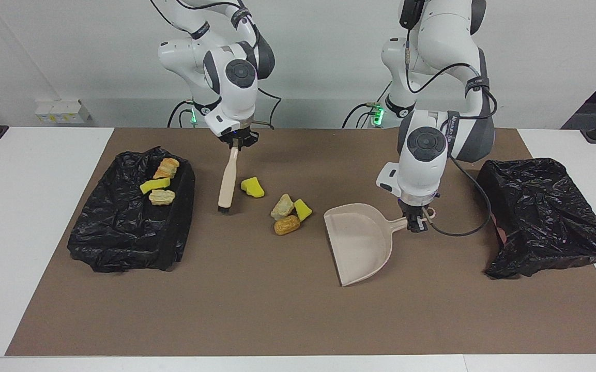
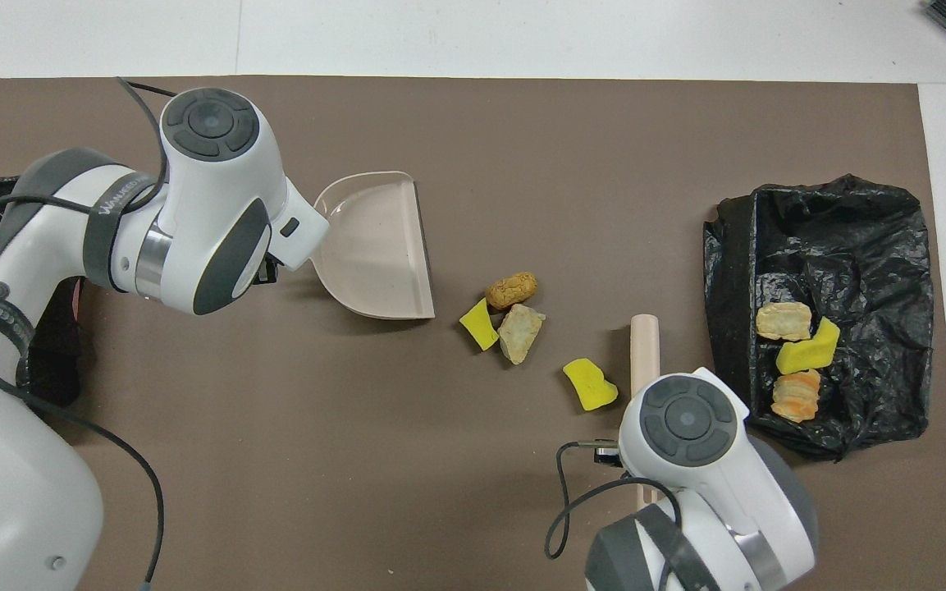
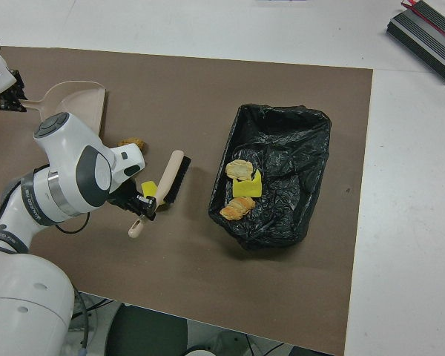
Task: Sweep and dump trash in bin
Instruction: 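Sweep the remaining scraps toward the dustpan with the right gripper's brush, then brush the scraps into the dustpan held by the left gripper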
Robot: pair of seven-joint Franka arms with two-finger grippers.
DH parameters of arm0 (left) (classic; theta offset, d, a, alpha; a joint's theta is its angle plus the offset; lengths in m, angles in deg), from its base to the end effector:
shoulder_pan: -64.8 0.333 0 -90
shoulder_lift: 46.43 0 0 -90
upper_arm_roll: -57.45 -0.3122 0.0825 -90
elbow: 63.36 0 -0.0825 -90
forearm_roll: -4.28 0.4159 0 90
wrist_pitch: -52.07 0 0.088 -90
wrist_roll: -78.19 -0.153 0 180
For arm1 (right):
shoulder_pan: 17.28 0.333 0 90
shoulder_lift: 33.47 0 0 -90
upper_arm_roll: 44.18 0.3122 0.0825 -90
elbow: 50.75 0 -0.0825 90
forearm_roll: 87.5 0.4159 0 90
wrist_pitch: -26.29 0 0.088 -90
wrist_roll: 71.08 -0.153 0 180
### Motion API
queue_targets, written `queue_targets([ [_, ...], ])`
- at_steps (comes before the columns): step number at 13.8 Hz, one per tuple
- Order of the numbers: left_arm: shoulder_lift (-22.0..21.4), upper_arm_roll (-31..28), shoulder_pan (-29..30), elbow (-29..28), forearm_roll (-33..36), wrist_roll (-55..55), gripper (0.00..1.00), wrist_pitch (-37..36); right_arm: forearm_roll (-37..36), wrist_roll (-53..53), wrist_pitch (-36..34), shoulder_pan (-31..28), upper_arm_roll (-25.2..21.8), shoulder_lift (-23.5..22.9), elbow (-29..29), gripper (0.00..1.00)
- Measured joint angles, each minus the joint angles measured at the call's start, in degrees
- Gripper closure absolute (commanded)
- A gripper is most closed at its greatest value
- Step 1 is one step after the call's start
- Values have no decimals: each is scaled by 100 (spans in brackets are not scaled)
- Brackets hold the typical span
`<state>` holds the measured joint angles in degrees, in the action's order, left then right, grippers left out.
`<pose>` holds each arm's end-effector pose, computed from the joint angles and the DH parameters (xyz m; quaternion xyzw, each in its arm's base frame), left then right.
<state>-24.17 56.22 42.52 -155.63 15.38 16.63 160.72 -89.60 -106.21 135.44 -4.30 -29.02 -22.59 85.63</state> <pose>0.6423 -0.2243 0.3341 -0.7225 0.6830 0.0805 0.0705 0.4002 0.2054 0.3066 0.9868 -0.0576 -0.1028 0.1107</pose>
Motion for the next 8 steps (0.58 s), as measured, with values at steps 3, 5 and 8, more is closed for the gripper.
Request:
queue_targets([
  [3,-333,19,-399,-574,214,37,100,357,47,-70,483,102,8,-215,111,100],
  [5,-499,24,-532,-860,222,37,100,531,305,-61,837,113,8,-444,109,100],
  [8,-732,31,-639,-1370,223,63,100,965,636,-55,1341,325,11,-835,69,100],
])
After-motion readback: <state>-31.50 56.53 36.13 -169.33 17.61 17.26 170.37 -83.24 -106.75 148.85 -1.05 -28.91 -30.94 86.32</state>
